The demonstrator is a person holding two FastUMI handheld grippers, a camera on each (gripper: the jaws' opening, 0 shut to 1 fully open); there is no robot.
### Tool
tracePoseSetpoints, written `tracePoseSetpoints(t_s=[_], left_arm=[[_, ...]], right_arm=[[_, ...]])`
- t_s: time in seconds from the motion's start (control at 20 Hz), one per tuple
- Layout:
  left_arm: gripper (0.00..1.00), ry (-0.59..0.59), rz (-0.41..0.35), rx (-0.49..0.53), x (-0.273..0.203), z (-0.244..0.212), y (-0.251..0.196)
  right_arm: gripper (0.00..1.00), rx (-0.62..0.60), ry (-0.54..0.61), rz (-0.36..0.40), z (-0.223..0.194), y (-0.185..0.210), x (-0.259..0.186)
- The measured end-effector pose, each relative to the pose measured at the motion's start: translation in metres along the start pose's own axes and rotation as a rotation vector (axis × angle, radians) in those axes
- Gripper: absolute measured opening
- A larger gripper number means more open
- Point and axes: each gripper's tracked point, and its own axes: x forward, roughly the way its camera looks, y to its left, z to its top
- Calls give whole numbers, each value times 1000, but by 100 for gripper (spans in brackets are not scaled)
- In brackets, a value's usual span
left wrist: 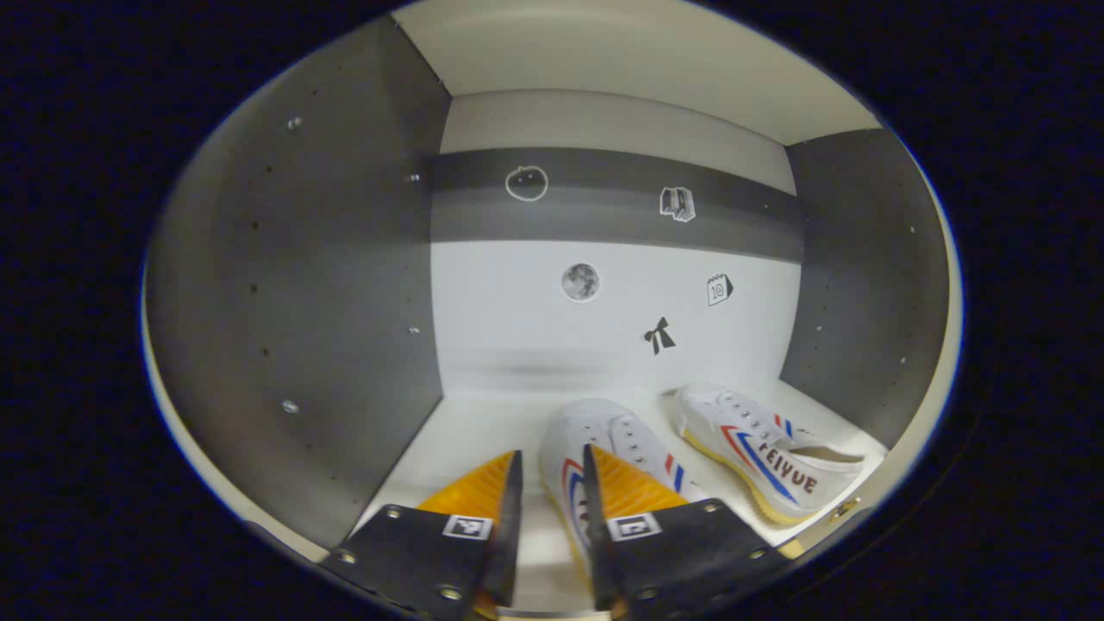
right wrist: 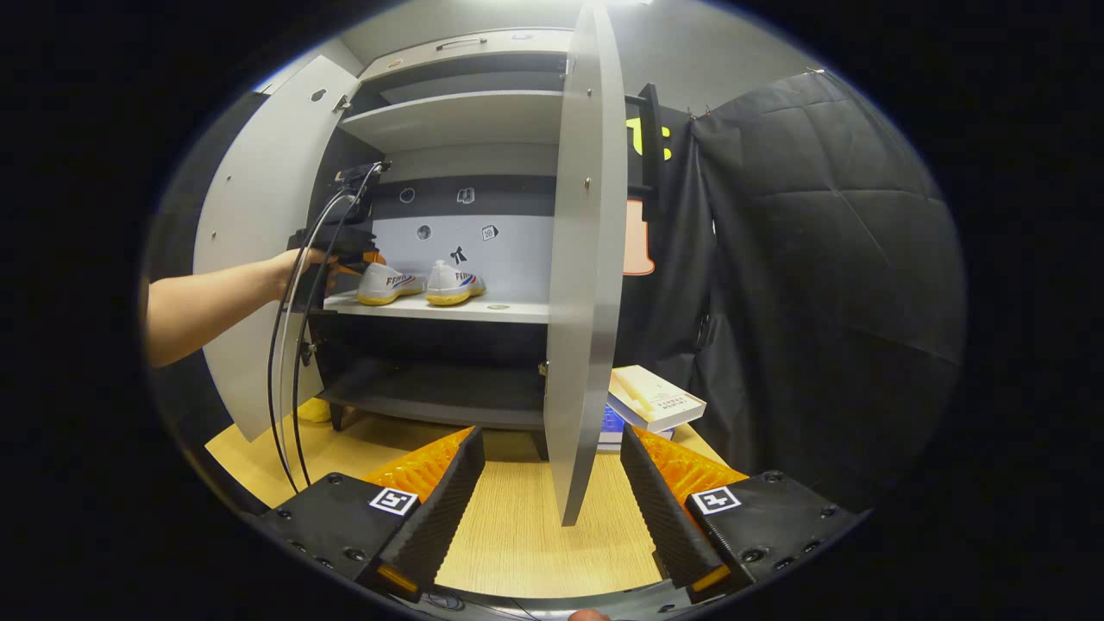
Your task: Grab one shoe with the right hand and put it into the shoe cabinet, grab the other shoe with the left hand and put it into the shoe cabinet; then close the right door with the right hand and the left door with the left hand.
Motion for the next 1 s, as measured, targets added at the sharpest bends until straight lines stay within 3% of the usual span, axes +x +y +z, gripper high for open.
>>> tracePoseSetpoints(t_s=[0.15, 0.2, 0.65, 1.0], left_arm=[[89, -83, -3, -1, -33, 18, 0], [93, -109, -11, -13, -45, 23, -2], [93, -299, -139, 48, -185, 70, -54], [93, -330, -184, 101, -270, 57, -67]], right_arm=[[99, 6, -33, -5, 15, -4, -1], [99, 5, -43, -8, 20, -5, -1], [99, -1, -150, -24, 71, -8, -4], [96, 0, -211, -42, 103, -17, -11]])
